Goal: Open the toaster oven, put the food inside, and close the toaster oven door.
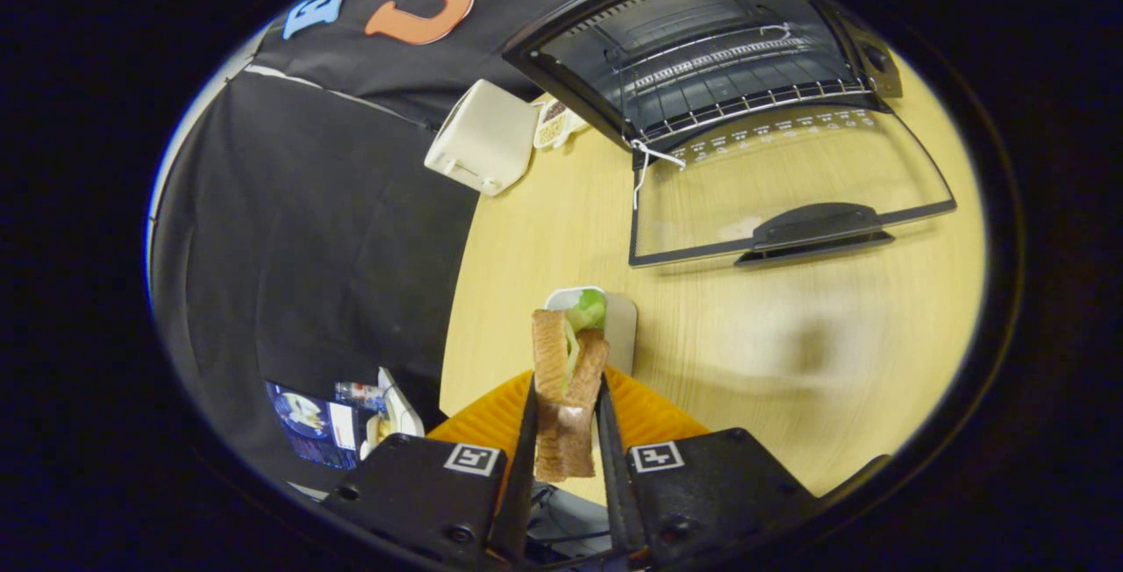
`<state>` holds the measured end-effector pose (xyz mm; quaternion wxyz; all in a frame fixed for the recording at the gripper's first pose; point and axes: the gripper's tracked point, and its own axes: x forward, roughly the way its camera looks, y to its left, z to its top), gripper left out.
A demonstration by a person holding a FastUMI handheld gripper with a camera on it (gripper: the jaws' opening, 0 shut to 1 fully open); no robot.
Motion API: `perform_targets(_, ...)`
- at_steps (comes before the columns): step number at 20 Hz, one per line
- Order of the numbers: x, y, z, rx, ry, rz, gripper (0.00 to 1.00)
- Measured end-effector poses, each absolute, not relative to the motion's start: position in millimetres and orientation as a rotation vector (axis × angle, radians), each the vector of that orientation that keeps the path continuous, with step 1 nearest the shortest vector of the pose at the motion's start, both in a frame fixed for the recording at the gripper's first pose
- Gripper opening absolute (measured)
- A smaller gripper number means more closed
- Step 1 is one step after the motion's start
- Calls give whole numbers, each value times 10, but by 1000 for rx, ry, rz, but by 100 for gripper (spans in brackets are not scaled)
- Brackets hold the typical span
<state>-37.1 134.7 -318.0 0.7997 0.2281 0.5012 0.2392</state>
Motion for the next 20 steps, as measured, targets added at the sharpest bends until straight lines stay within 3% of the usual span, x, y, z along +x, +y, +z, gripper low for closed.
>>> perform_targets(9,-192,1229,-2560,705,834,638,40)
perform_targets(13,258,857,-2214,966,565,547,39)
perform_targets(20,734,150,-2202,1142,326,354,39)
